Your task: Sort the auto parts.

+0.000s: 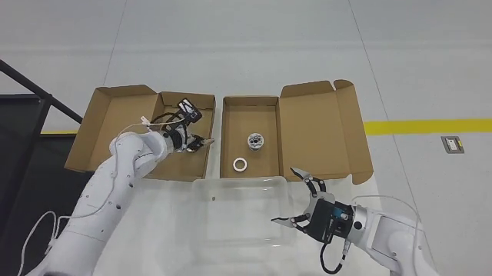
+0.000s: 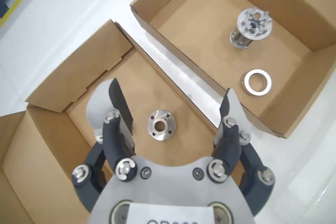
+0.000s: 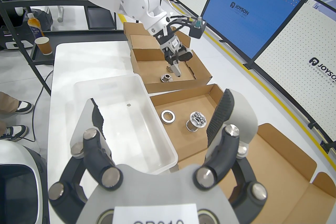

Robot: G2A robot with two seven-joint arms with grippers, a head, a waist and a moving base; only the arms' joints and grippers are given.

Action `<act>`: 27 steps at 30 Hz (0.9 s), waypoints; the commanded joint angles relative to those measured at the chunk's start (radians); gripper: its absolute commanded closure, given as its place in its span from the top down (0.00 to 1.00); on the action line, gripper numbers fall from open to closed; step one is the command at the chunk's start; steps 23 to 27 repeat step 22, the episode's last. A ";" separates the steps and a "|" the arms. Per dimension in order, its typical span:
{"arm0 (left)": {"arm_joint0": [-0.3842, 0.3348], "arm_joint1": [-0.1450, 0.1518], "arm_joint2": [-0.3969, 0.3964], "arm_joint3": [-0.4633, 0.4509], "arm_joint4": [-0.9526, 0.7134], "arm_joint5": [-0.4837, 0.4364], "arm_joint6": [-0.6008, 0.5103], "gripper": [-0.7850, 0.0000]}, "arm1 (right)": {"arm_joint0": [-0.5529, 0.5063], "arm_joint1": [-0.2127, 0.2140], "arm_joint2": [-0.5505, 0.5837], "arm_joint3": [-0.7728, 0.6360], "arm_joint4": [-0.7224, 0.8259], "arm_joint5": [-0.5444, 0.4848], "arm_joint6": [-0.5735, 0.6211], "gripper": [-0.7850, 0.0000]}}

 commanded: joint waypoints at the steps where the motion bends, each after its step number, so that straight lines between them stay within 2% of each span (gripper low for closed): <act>1: 0.081 0.025 -0.078 -0.120 -0.021 -0.031 -0.010 1.00 | 0.000 0.000 0.000 0.000 0.000 0.000 0.000 1.00; 7: 0.280 0.076 -0.262 -0.381 -0.080 -0.118 0.007 1.00 | 0.000 0.000 0.000 0.000 0.000 0.000 0.000 1.00; 10: 0.362 0.091 -0.329 -0.459 -0.139 -0.190 0.063 1.00 | 0.000 0.000 0.000 0.000 0.000 0.000 0.000 1.00; 13: 0.420 0.102 -0.389 -0.496 -0.210 -0.283 0.139 1.00 | 0.000 0.000 0.000 0.000 0.000 0.000 0.000 1.00; 15: 0.433 0.105 -0.407 -0.500 -0.241 -0.322 0.174 1.00 | 0.000 0.000 0.000 0.000 0.000 0.000 0.000 1.00; 18: 0.435 0.105 -0.409 -0.501 -0.246 -0.333 0.180 1.00 | 0.000 0.000 0.000 0.000 0.000 0.000 0.000 1.00; 27: 0.433 0.105 -0.407 -0.500 -0.241 -0.322 0.173 1.00 | 0.000 0.000 0.000 0.000 0.000 0.000 0.000 1.00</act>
